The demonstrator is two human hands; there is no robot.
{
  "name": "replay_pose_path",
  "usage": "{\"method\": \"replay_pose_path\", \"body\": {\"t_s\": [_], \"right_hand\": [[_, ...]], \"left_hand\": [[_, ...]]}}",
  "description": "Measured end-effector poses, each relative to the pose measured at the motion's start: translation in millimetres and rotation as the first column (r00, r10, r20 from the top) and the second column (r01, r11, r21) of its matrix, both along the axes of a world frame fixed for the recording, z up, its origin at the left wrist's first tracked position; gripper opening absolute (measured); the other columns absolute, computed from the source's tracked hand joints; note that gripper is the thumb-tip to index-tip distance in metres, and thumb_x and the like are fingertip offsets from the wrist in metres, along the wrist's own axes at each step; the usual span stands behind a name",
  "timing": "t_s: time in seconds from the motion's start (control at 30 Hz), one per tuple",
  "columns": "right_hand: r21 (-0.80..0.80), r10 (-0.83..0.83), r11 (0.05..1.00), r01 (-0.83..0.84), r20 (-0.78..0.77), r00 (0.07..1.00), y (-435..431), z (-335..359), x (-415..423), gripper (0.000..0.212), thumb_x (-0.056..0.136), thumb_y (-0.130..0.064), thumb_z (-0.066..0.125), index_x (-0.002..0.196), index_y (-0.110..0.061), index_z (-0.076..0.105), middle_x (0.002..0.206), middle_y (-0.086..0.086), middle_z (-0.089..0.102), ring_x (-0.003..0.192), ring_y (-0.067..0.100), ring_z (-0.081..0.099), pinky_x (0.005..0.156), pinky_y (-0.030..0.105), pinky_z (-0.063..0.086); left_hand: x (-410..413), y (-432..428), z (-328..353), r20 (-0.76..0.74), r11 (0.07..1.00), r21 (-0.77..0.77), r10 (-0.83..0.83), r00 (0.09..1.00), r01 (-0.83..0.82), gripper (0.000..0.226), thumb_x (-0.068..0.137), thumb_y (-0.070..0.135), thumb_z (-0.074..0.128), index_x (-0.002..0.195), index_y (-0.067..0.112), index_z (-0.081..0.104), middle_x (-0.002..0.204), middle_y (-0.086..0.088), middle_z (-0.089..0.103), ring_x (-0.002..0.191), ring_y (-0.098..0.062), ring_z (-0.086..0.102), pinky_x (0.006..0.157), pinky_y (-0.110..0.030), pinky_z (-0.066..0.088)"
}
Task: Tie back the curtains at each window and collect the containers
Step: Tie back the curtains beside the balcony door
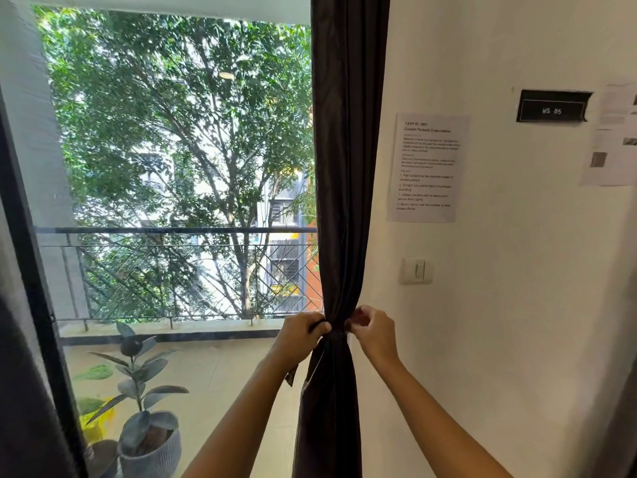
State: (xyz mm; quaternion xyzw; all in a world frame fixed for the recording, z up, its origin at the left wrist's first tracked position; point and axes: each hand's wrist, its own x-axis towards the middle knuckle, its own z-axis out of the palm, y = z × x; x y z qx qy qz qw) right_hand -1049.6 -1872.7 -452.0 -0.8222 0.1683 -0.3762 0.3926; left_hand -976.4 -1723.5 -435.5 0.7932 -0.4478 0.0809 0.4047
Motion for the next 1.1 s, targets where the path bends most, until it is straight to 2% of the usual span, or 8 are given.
{"method": "replay_pose_path", "body": {"t_s": [0.1,0.23,0.4,0.6,0.73,0.87,0.97,1.1], "right_hand": [[0.089,0.122,0.989,-0.121,-0.003,0.993,9,-3,1,0.012,0.088,-0.008,0.062,0.093,-0.014,0.071,0.083,-0.006,0.07,0.072,0.0,0.063,0.064,0.007,0.048],[0.298,0.316,0.905,-0.305,0.012,0.949,20,-3,1,0.026,0.097,-0.008,0.046,0.093,-0.026,0.065,0.09,-0.007,0.069,0.085,0.008,0.067,0.079,0.021,0.055],[0.449,0.526,0.752,-0.483,0.032,0.85,15,-4,3,0.028,0.081,-0.011,0.056,0.107,-0.002,0.061,0.09,0.007,0.064,0.088,0.02,0.062,0.082,0.028,0.05],[0.234,0.452,0.878,-0.417,-0.121,0.884,21,-15,14,0.035,0.078,-0.016,0.07,0.11,-0.021,0.056,0.102,-0.002,0.067,0.094,0.013,0.066,0.089,0.035,0.054],[0.2,0.397,0.906,-0.373,-0.093,0.913,25,-18,19,0.032,0.08,-0.015,0.068,0.109,-0.022,0.055,0.1,-0.006,0.065,0.096,0.016,0.065,0.085,0.03,0.055],[0.085,0.296,0.952,-0.296,0.006,0.955,39,-19,19,0.053,0.078,-0.026,0.076,0.116,-0.029,0.04,0.103,-0.02,0.052,0.091,0.002,0.058,0.071,0.006,0.047],[-0.053,0.171,0.985,-0.166,0.14,0.975,46,-31,15,0.066,0.071,-0.031,0.081,0.12,-0.032,0.036,0.113,-0.029,0.038,0.106,-0.004,0.047,0.083,0.003,0.041],[-0.329,0.058,0.944,0.032,0.26,0.964,48,-41,13,0.05,0.072,-0.027,0.081,0.11,-0.025,0.048,0.109,-0.017,0.043,0.097,0.004,0.048,0.086,0.008,0.043]], "left_hand": [[4,-1,-4,0.015,1.0,-0.01,0.021,1.0,-0.021,0.014,0.091,0.018,0.057,0.09,0.011,0.07,0.068,0.01,0.052,0.068,-0.003,0.049,0.062,-0.013,0.032],[14,-3,-9,0.065,0.999,-0.005,0.043,0.997,-0.042,0.017,0.089,0.019,0.06,0.1,0.012,0.072,0.115,0.003,0.051,0.111,-0.013,0.042,0.097,-0.028,0.036],[16,2,0,0.048,1.0,0.014,-0.006,0.999,0.006,0.014,0.088,0.014,0.06,0.093,0.006,0.07,0.093,-0.001,0.057,0.086,-0.015,0.056,0.079,-0.025,0.042],[19,1,7,0.0,0.993,0.055,0.1,0.995,-0.1,0.021,0.088,0.018,0.061,0.082,-0.001,0.068,0.073,-0.008,0.052,0.068,-0.023,0.052,0.058,-0.02,0.03],[21,2,10,-0.076,0.989,0.057,0.139,0.987,-0.135,0.024,0.084,0.025,0.068,0.078,0.002,0.073,0.064,-0.012,0.064,0.056,-0.02,0.058,0.057,-0.029,0.048],[24,8,15,-0.218,0.981,-0.004,0.189,0.957,-0.195,0.027,0.076,0.026,0.076,0.059,0.007,0.069,0.045,0.0,0.051,0.04,-0.007,0.047,0.042,-0.011,0.036],[28,14,14,-0.354,0.98,-0.035,0.169,0.92,-0.193,0.02,0.074,0.025,0.079,0.061,0.013,0.069,0.042,0.007,0.054,0.037,0.003,0.051,0.041,-0.009,0.04],[28,18,11,-0.421,0.984,-0.108,0.086,0.903,-0.144,0.016,0.075,0.025,0.079,0.078,0.009,0.076,0.043,0.013,0.058,0.041,0.005,0.056,0.044,-0.007,0.041]]}}
